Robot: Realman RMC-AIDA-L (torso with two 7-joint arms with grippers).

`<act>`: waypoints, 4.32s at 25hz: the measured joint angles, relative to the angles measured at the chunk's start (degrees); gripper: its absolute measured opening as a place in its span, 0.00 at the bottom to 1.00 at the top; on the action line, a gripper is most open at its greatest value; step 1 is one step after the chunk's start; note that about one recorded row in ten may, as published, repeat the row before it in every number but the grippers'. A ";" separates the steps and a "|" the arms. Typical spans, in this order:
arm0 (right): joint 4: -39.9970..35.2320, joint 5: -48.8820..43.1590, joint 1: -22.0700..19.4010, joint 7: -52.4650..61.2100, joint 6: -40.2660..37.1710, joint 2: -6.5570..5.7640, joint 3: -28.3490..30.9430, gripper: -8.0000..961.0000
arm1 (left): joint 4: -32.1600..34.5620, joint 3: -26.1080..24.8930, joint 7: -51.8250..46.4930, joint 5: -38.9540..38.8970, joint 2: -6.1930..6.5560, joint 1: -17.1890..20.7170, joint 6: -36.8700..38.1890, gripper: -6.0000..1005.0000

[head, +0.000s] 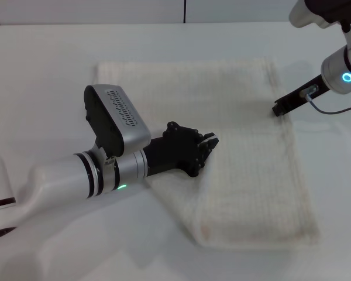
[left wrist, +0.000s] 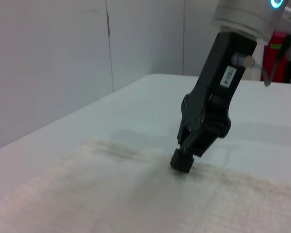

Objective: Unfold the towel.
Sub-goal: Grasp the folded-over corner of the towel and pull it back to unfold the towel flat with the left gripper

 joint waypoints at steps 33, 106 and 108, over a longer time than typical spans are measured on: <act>0.13 0.16 0.44 0.46 -0.30 0.15 0.33 0.01 | 22.05 2.23 -3.53 2.47 0.62 14.21 41.30 0.07; -3.23 3.11 -1.08 0.19 0.04 0.13 3.41 0.01 | 26.13 -1.90 2.57 -4.96 0.61 29.54 54.15 0.65; -3.50 3.42 -1.11 0.13 0.06 0.13 3.51 0.01 | 26.15 -0.91 2.03 -4.27 0.61 28.50 52.79 0.73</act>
